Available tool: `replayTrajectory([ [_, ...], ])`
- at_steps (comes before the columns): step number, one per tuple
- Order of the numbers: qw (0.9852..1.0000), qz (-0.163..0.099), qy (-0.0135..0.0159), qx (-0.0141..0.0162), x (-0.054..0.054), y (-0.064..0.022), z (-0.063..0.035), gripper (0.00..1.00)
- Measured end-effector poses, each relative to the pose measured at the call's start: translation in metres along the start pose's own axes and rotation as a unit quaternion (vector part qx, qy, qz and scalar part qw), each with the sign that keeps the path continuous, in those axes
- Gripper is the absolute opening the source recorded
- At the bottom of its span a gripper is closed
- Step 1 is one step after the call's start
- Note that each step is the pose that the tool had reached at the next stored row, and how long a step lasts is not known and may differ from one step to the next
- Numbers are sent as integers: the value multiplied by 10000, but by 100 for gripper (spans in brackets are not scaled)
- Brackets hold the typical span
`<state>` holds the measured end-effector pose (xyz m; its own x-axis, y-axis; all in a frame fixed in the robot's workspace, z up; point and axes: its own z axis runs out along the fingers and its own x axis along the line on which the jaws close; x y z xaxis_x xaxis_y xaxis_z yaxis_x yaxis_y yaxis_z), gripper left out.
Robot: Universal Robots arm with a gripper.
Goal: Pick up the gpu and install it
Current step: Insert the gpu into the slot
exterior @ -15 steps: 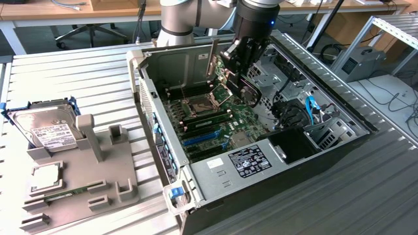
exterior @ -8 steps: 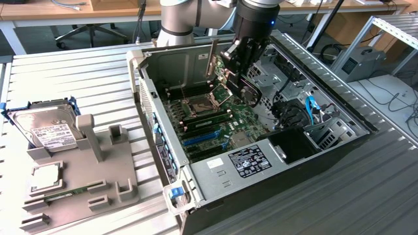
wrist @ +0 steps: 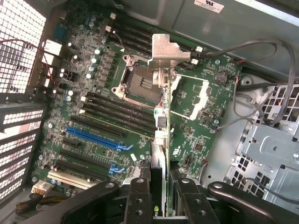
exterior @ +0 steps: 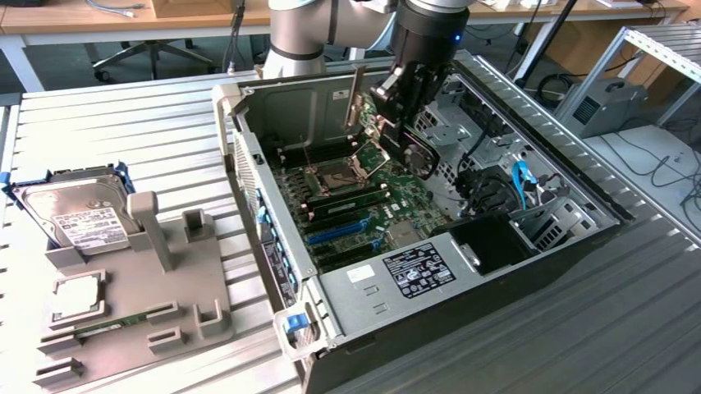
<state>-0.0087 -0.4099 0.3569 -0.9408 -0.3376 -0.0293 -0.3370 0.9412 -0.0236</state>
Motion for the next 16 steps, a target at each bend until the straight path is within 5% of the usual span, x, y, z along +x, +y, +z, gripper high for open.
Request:
replayTrajectory([
  [16,9999,-153,-4,-5,0,0,0,26],
])
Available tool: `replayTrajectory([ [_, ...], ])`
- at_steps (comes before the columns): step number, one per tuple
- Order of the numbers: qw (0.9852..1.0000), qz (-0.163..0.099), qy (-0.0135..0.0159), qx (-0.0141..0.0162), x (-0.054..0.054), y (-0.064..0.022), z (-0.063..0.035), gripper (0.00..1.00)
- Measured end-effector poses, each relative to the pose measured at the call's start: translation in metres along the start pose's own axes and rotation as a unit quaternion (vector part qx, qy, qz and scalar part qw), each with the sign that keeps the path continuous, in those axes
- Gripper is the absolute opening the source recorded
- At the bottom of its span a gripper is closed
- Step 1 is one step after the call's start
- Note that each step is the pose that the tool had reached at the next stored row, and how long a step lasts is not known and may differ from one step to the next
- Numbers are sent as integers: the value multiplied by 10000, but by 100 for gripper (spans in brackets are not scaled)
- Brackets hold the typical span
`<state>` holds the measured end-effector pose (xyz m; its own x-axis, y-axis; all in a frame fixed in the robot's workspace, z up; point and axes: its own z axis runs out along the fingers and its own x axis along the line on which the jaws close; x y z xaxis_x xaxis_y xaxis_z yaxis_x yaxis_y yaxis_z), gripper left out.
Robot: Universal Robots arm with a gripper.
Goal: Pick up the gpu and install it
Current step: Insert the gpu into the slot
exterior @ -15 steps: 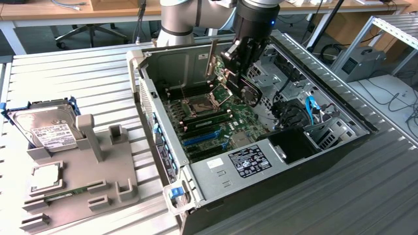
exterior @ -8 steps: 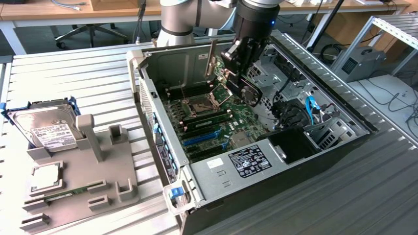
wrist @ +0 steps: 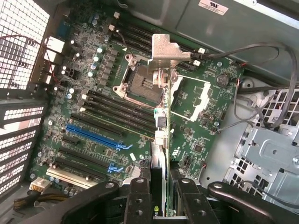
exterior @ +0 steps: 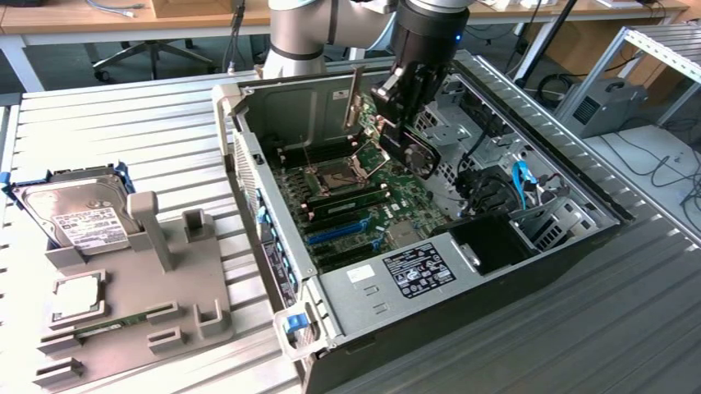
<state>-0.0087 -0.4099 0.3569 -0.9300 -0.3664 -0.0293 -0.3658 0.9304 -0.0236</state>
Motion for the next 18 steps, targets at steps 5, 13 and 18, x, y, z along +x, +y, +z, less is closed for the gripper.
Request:
replayTrajectory([
  [5,9990,-437,-10,-13,0,0,0,26],
  [13,9960,-894,-21,-26,0,0,0,26],
  [18,9956,-933,-22,-28,0,0,0,26],
])
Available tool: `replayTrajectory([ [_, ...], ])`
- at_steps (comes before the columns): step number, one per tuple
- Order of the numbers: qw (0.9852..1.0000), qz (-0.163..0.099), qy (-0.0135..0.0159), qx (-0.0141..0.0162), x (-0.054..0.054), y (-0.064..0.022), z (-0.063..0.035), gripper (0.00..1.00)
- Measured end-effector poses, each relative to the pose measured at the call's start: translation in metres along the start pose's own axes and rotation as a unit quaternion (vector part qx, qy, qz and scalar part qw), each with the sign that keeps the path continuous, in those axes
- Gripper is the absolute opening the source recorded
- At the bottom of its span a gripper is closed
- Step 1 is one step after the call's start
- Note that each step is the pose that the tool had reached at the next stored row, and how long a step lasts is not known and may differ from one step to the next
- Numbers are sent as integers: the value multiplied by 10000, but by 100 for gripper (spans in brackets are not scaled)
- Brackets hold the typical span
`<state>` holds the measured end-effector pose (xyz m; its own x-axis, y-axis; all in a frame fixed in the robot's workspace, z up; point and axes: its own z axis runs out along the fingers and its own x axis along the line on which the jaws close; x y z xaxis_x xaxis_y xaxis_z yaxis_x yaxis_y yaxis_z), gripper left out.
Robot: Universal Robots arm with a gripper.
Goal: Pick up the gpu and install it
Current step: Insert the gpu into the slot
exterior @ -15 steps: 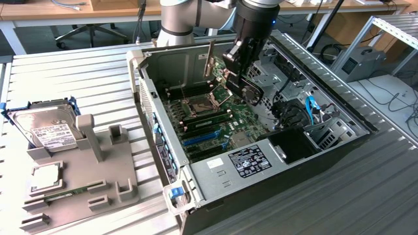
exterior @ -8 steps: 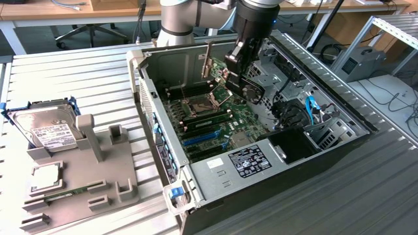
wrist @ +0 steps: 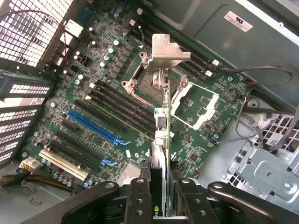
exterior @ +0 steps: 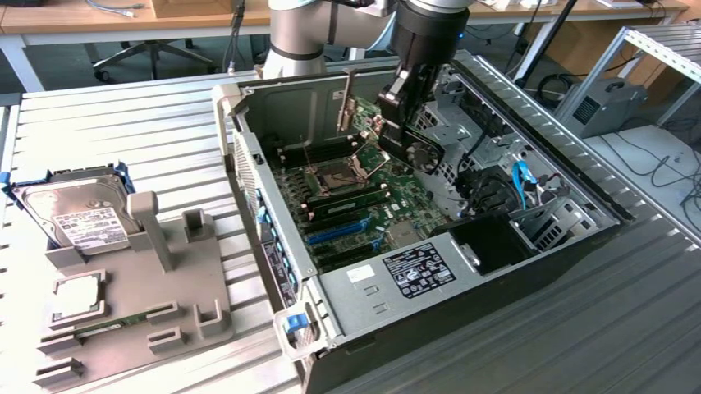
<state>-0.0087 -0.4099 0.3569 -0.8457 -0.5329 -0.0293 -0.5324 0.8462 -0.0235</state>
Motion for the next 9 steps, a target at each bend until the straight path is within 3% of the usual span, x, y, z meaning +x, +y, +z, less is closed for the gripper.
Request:
replayTrajectory([
  [9,10000,-87,-2,-3,0,0,0,26],
])
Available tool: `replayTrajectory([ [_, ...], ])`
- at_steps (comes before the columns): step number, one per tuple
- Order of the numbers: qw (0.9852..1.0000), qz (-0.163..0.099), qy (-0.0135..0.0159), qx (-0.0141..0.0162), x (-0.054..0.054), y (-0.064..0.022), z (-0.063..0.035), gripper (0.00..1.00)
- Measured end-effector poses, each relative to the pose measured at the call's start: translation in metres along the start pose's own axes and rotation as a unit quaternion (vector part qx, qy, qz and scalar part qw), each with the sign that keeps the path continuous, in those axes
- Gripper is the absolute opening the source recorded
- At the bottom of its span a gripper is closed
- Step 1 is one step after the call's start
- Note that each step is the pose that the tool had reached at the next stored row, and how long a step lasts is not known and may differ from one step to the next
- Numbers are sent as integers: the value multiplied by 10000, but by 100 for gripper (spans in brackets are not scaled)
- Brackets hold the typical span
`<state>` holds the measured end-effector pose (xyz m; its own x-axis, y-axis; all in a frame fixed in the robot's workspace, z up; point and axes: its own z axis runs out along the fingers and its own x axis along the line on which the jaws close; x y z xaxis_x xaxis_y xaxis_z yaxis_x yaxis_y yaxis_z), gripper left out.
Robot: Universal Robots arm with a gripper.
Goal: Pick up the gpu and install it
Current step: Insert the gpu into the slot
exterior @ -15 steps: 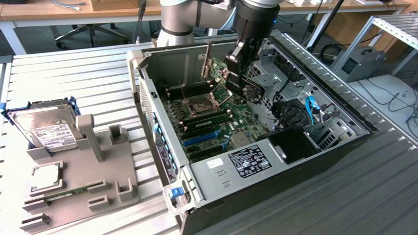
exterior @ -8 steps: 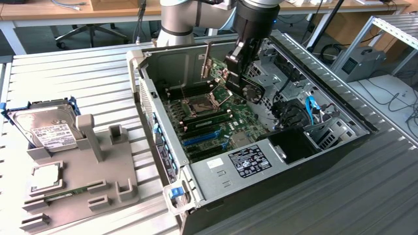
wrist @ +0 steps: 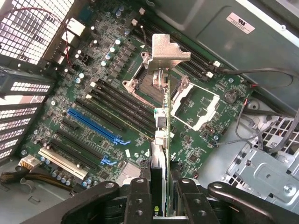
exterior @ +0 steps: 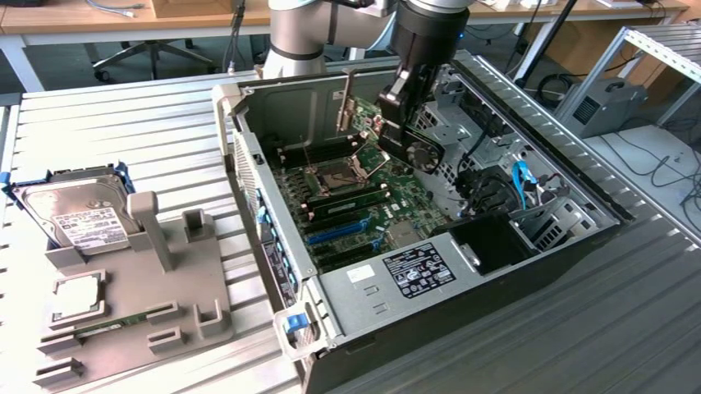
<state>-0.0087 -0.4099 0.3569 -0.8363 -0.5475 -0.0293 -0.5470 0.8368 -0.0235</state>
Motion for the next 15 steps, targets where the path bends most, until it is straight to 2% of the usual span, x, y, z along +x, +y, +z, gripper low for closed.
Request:
replayTrajectory([
  [15,9999,-128,-3,-4,0,0,0,26],
])
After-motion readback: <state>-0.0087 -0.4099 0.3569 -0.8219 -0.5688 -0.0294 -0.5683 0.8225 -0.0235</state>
